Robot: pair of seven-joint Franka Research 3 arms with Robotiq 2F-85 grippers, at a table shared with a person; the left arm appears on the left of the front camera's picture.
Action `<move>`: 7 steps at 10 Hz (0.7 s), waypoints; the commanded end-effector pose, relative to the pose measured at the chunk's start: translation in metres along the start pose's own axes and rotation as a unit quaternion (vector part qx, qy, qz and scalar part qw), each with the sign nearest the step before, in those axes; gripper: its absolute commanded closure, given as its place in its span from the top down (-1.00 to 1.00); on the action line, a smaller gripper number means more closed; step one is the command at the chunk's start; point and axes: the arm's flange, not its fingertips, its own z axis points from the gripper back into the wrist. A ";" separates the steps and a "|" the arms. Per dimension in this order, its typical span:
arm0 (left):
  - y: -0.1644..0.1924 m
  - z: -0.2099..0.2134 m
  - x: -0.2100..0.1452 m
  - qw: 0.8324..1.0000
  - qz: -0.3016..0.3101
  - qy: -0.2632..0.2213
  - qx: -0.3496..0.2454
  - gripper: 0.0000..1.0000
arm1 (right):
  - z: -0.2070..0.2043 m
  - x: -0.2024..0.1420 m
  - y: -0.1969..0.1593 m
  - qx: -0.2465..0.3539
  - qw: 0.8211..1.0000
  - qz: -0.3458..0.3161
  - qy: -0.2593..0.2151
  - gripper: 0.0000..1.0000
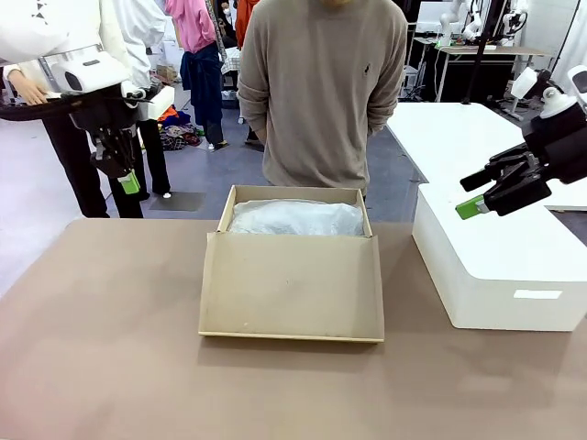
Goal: Pack the shoes into the box.
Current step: Close the Shoes Box.
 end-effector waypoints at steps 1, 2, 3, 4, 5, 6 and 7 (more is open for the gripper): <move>0.009 -0.011 -0.011 0.997 0.071 -0.030 -0.008 -1.00 | -0.001 0.000 -0.003 0.009 1.000 0.011 -0.018 1.00; 0.013 -0.017 -0.018 0.994 0.098 -0.043 -0.017 -1.00 | -0.001 0.000 -0.003 0.009 1.000 0.011 -0.018 1.00; 0.016 -0.024 -0.025 0.990 0.128 -0.060 -0.025 -1.00 | -0.001 0.000 -0.003 0.009 1.000 0.011 -0.018 1.00; 0.019 -0.033 -0.032 0.984 0.156 -0.080 -0.034 -1.00 | -0.001 0.000 -0.003 0.009 1.000 0.011 -0.018 1.00; 0.022 -0.043 -0.039 0.977 0.178 -0.099 -0.055 -1.00 | -0.001 0.000 -0.003 0.009 1.000 0.011 -0.018 1.00; 0.026 -0.053 -0.044 0.972 0.192 -0.111 -0.082 -1.00 | -0.001 0.000 -0.003 0.009 1.000 0.011 -0.018 1.00; 0.029 -0.064 -0.048 0.964 0.209 -0.120 -0.110 -1.00 | -0.001 0.000 -0.003 0.009 1.000 0.011 -0.018 1.00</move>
